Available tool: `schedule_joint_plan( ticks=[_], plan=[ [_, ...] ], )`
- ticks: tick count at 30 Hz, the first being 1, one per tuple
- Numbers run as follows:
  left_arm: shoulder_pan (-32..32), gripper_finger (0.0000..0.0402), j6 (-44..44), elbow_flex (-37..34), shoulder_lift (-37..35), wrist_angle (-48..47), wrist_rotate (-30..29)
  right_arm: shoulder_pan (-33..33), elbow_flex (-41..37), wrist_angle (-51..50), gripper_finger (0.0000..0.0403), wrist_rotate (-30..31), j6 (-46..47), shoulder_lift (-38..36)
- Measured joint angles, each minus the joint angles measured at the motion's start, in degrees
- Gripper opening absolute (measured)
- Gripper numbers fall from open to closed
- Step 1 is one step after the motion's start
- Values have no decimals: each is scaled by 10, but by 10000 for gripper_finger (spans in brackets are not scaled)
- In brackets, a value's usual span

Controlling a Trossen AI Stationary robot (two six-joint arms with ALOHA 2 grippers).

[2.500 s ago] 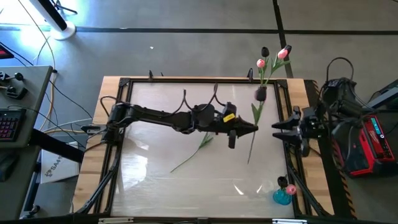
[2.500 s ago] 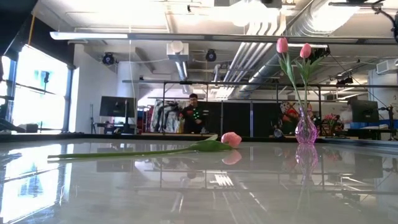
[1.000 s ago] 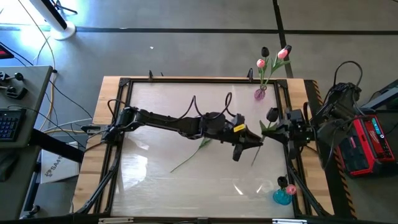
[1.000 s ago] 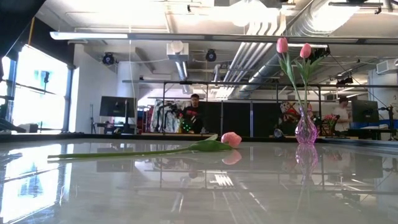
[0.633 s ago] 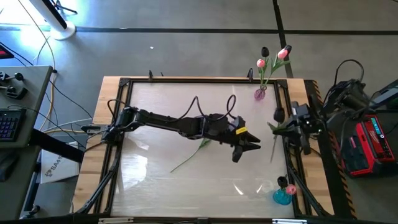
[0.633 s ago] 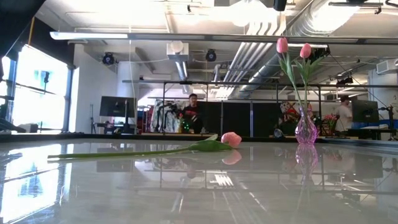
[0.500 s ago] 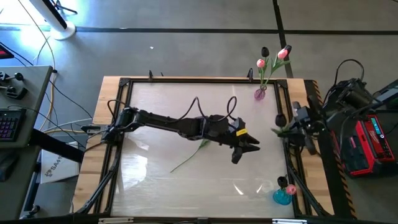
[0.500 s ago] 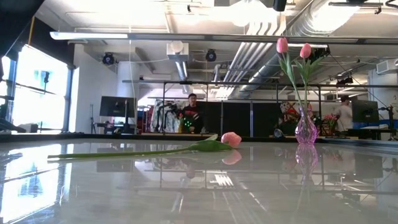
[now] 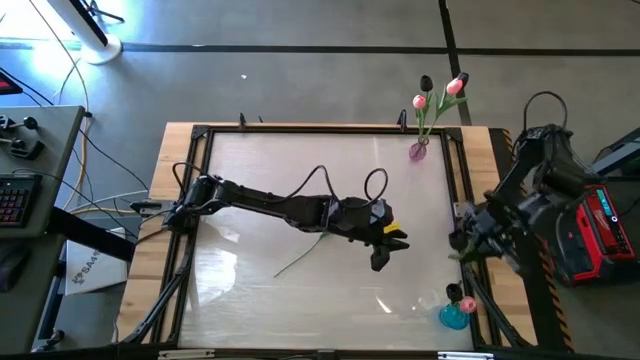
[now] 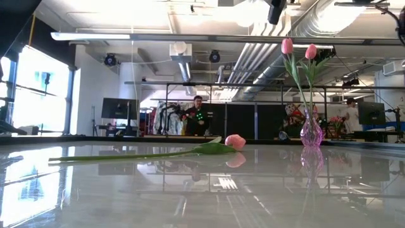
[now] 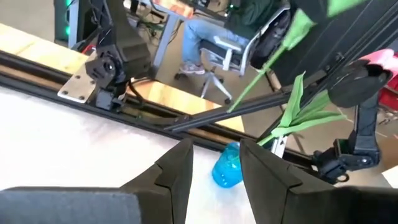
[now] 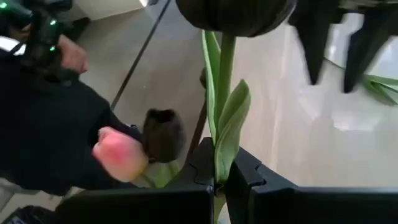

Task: Sort flowers into vase by color
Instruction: Put the black flower into the blue vase

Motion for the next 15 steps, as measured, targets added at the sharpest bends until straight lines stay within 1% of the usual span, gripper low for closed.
schedule_joint_plan(
  ticks=[4, 7, 10, 12, 15],
  plan=[
    [0, 121, -1, 0, 0, -11, -9, 61, -24, 12, 0, 41, 25, 1],
    [0, 121, -2, 0, 0, -13, -13, 111, -42, 60, 0, 105, 22, 1],
    [3, 121, -16, 0, 0, -12, -15, 159, -56, 115, 0, 165, -9, 3],
    [3, 121, -29, 0, 0, -12, -15, 187, -65, 117, 0, 199, -6, 4],
    [4, 121, -31, 0, 0, -13, -15, 226, -86, 121, 0, 243, 22, 6]
  ],
)
